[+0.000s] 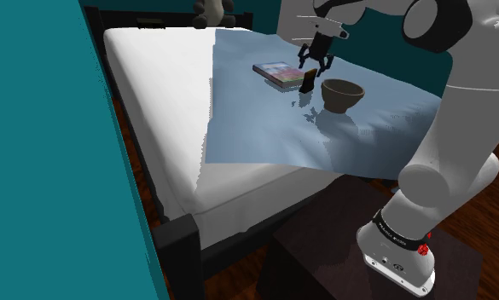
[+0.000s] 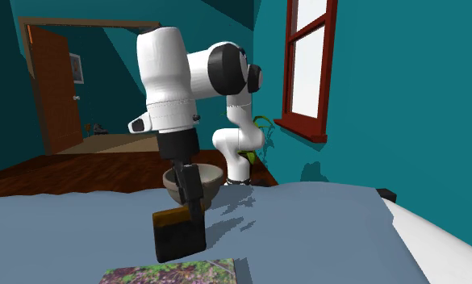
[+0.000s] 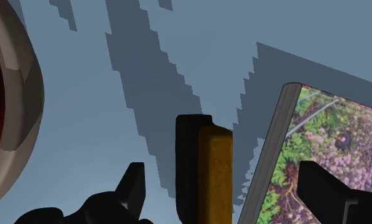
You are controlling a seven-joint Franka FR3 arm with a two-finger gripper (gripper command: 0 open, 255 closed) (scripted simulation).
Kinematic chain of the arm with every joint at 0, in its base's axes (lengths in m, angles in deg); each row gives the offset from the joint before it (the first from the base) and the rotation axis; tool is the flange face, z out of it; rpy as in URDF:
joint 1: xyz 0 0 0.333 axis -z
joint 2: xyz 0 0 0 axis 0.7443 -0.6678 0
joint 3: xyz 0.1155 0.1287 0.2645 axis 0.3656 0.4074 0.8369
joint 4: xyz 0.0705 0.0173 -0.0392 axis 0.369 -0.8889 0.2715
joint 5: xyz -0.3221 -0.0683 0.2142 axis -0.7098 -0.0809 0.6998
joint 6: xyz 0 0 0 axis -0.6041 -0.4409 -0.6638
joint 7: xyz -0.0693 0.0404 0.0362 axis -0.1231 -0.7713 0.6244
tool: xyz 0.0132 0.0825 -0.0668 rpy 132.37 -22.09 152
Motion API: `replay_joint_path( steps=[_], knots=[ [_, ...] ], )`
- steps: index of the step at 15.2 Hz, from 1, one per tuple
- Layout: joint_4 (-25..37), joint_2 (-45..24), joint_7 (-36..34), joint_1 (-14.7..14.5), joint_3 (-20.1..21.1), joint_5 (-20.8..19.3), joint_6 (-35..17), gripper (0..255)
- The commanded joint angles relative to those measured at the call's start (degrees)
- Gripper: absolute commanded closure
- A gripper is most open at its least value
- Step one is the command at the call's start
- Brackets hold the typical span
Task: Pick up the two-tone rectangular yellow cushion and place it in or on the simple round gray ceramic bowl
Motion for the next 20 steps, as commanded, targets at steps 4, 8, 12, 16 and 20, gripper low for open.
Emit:
replay_joint_path(
  steps=[4,8,12,16,20],
  knots=[
    [-0.5,0.0,0.0,-0.1,0.0,0.0,-0.6,0],
    [-0.5,0.0,0.0,-0.1,0.0,0.0,-0.6,255],
    [-0.5,0.0,0.0,-0.1,0.0,0.0,-0.6,255],
    [-0.6,0.1,0.0,-0.1,0.1,0.0,-0.6,255],
    [1.5,0.2,-0.4,0.0,0.0,-0.1,1.6,255]
  ],
)
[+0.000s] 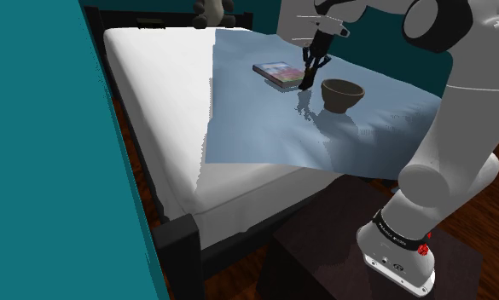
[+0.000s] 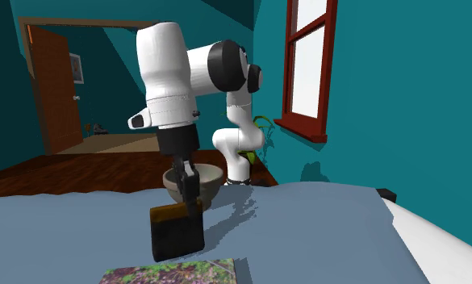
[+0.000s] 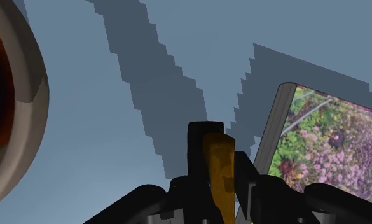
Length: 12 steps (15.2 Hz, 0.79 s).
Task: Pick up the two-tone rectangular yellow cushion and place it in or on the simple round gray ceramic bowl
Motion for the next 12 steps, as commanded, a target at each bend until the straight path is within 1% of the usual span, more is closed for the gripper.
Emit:
replay_joint_path(
  steps=[1,12],
  knots=[
    [1.4,0.1,-0.3,0.0,0.0,-0.1,1.4,255],
    [11.0,-0.7,-1.6,0.6,-0.2,-0.2,10.1,255]
  ],
)
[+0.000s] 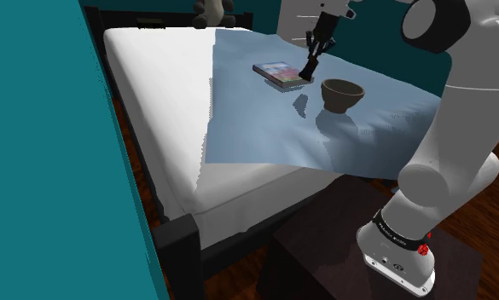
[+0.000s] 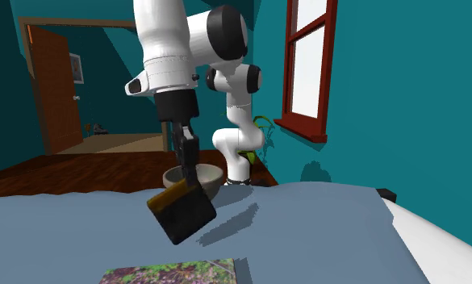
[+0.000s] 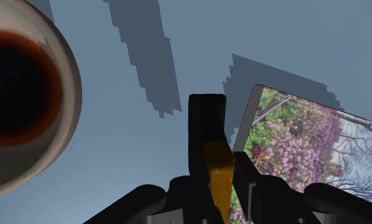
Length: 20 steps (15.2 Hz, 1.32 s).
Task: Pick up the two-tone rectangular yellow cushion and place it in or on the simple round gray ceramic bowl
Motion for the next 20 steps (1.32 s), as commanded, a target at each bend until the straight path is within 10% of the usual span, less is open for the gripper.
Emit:
replay_joint_path(
  steps=[1,17,20],
  knots=[
    [2.1,-0.3,-0.2,0.2,0.0,0.1,1.7,255],
    [25.9,-7.6,-2.2,3.1,0.1,2.0,18.2,255],
    [16.2,-0.6,-1.5,1.7,-0.4,0.4,15.6,255]
  ],
)
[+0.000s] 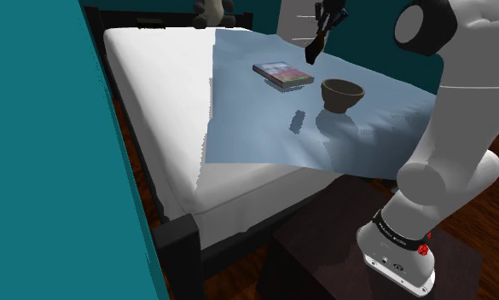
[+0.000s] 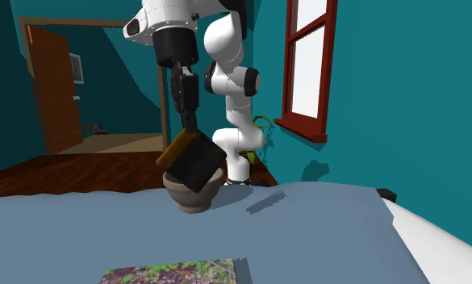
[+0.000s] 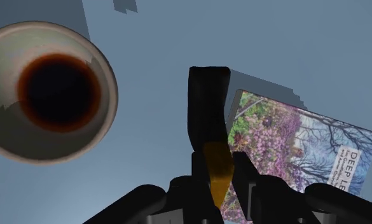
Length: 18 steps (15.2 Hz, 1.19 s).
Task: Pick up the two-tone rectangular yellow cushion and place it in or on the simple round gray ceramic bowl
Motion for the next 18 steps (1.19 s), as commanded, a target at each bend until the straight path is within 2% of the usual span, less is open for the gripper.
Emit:
replay_joint_path(
  steps=[1,6,13,18],
  knots=[
    [-8.0,5.9,0.6,-1.0,-0.4,-1.3,-2.1,255],
    [-23.1,19.1,1.0,-2.3,-0.7,-4.7,-4.4,255],
    [-37.1,34.6,0.9,-2.0,-0.2,-8.6,-3.3,255],
    [-42.7,36.3,1.1,-1.8,0.0,-8.9,-7.4,255]
  ],
)
